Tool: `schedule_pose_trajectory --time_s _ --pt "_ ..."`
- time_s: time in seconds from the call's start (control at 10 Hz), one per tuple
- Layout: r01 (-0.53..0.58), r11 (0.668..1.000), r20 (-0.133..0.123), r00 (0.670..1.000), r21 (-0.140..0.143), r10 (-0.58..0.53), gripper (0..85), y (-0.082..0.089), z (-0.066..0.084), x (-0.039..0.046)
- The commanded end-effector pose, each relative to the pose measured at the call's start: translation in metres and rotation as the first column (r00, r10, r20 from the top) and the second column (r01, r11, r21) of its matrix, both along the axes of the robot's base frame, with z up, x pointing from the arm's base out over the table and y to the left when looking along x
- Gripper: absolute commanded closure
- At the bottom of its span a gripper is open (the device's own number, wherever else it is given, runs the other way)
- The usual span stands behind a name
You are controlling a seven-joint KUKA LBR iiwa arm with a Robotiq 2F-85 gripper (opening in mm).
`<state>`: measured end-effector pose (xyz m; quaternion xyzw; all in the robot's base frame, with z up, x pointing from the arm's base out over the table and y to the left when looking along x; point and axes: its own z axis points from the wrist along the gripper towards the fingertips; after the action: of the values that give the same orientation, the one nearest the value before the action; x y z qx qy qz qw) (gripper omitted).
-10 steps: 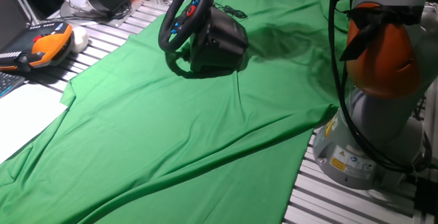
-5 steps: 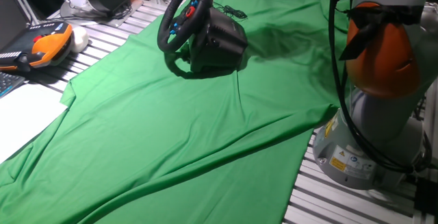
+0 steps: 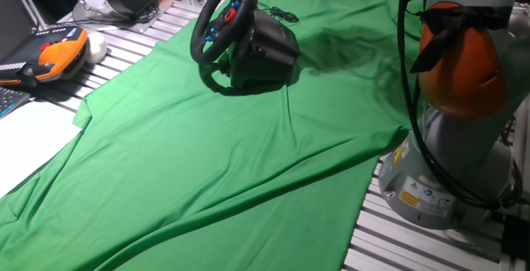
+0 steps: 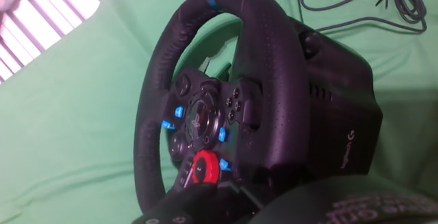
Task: Rotate the steering wheel 90 degrees clockwise
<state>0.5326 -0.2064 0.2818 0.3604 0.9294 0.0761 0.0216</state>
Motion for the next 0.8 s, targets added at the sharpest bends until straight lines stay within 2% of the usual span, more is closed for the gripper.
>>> schedule_pose_trajectory --time_s 0.0,0.3,0.7 --pt "0.006 1.0 -0.002 1.0 0.0 -0.006 85.0 0.002 0.001 -0.0011" --pt "0.025 1.0 -0.008 1.0 0.003 -0.025 85.0 0.012 0.001 -0.0062" --pt "0.042 0.999 0.001 0.999 0.005 -0.042 85.0 0.02 -0.004 -0.0079"
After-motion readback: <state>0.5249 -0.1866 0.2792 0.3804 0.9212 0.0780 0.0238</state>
